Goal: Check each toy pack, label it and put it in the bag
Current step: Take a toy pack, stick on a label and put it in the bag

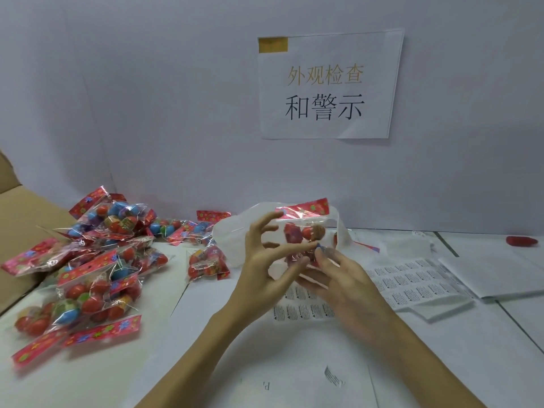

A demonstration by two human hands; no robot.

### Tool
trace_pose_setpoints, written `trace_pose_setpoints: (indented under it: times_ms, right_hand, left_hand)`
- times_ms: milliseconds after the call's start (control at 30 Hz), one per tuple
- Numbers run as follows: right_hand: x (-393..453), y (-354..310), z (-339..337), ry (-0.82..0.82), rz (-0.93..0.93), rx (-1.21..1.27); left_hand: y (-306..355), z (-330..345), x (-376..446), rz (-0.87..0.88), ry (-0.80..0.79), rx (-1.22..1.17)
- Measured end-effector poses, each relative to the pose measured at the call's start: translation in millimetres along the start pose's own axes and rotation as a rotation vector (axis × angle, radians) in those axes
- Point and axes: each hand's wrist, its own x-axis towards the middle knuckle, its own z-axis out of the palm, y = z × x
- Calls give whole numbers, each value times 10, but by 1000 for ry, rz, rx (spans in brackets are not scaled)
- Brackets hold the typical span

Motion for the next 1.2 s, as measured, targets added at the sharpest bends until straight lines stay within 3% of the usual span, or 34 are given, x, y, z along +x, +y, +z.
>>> trace_pose_setpoints:
  times_ms: [133, 233, 433, 633, 867, 1000, 1100, 1200]
  right_hand:
    - [12, 37, -30, 56, -43, -42]
    - [-10, 18, -6, 17, -42, -51]
    - [-21, 37, -32, 166, -292, -808]
    - [9, 71, -231, -9, -216, -1338]
    - [70, 95, -290, 24, -285, -1275]
    - [45, 103, -222, 81, -346, -1171]
    - [18, 64, -172, 109, -352, -1154]
    - [23, 42, -176, 86, -405, -1293]
  left_hand:
    - [58, -17, 45, -204, 136, -162]
    - [67, -94, 72, -378, -2, -392]
    - [35, -25, 43, -284, 111, -150]
    - [-61, -72, 28, -225, 114, -64]
    - [-39, 31, -58, -87, -20, 115]
    - [-72, 62, -70, -56, -140, 367]
    - [-126, 24, -53, -88, -141, 345]
    - [-203, 5, -67, -144, -177, 322]
